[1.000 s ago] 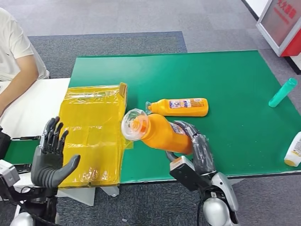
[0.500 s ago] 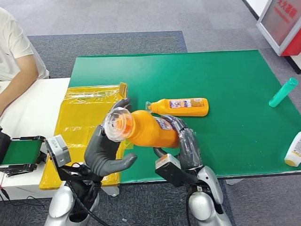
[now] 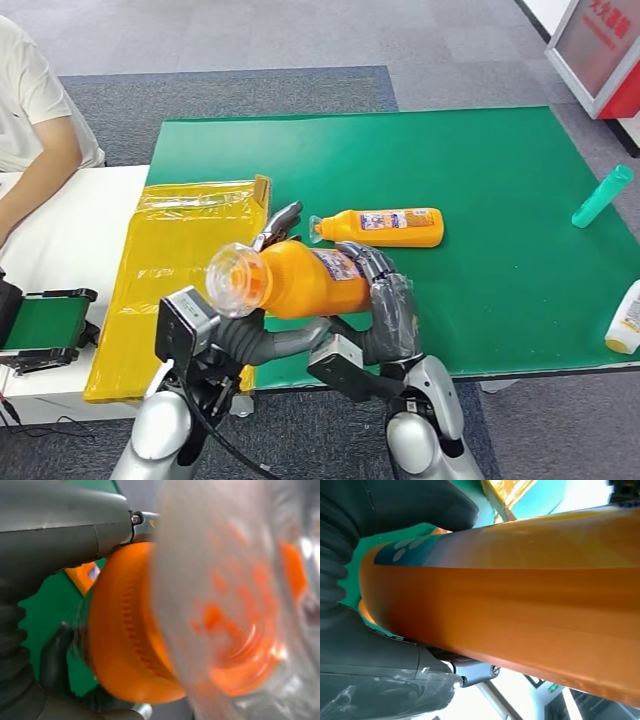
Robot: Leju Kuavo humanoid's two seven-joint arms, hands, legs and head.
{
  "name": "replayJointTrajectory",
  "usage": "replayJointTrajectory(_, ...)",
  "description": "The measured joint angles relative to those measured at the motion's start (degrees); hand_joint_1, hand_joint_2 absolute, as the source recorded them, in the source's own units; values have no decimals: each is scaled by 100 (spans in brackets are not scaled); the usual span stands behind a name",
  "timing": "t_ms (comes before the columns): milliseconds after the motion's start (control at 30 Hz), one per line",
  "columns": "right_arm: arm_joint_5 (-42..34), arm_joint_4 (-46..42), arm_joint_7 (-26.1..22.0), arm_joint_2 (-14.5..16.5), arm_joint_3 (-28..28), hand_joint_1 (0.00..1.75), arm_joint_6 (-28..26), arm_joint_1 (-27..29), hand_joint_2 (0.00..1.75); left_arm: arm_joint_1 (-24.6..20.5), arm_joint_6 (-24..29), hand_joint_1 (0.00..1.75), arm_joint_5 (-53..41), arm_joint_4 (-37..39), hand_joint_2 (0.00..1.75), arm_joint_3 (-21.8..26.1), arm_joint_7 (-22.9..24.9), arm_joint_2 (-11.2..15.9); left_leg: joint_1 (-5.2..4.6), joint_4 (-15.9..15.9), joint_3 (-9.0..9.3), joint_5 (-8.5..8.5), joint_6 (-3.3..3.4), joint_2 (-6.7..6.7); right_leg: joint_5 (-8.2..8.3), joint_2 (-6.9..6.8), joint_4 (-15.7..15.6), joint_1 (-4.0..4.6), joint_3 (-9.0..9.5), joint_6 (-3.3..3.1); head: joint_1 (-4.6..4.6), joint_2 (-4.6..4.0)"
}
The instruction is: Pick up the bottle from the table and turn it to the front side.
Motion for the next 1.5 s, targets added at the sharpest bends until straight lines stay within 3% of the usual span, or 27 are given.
replayJointTrajectory(167, 141, -73, 75, -5, 14, 175, -83, 11, 175, -23, 269, 0, -764, 0, 175, -40, -1, 0, 0, 0, 0, 0, 0, 0, 0, 0, 0, 0, -1, 0, 0, 0)
replayJointTrajectory(200, 167, -87, 85, -5, 15, 175, -97, 11, 175, -25, 315, 12, -921, 0, 175, -53, -17, 0, 0, 0, -1, 0, 0, 0, 0, 0, 0, 0, 0, 0, 0, 0)
replayJointTrajectory(300, 222, -131, 103, -7, 19, 175, -134, 13, 175, -25, 390, 143, -1213, -1, 175, -104, -107, -1, 0, 0, -1, -1, 0, 0, 0, 0, 0, 0, 0, 0, 1, 0)
replayJointTrajectory(333, 228, -138, 107, -7, 25, 175, -141, 13, 175, -24, 381, 175, -1206, -2, 175, -115, -138, -1, 0, 0, -1, -1, 0, 0, 0, 0, 0, 0, 0, 0, 1, 0)
replayJointTrajectory(867, 45, -155, 98, -38, 204, 175, -202, 16, 175, -43, 37, 175, -407, 1, 175, -63, -385, 7, 0, 0, -1, -1, 1, 0, 0, 0, 0, 0, 0, 0, 0, 0)
replayJointTrajectory(1000, -58, -136, 158, -45, 207, 0, -162, 5, 175, -53, 18, 175, -348, 4, 175, -62, -404, 13, 0, 0, -1, -1, 0, 0, 0, 0, 0, 0, 0, 0, 0, 0)
replayJointTrajectory(1300, -178, -23, 592, -55, 87, 0, 185, -123, 175, 115, 335, 175, -401, -108, 175, 109, -658, 17, 0, 0, -2, 0, 1, 0, 0, 0, 0, 0, 1, 0, 0, 0)
replayJointTrajectory(1500, -260, -106, 693, -55, -381, 0, 287, -36, 175, 334, 844, 175, -1362, -519, 175, 594, -816, 2, -1, 0, -2, -1, 1, 0, -1, 0, 0, -1, -1, 1, -1, 0)
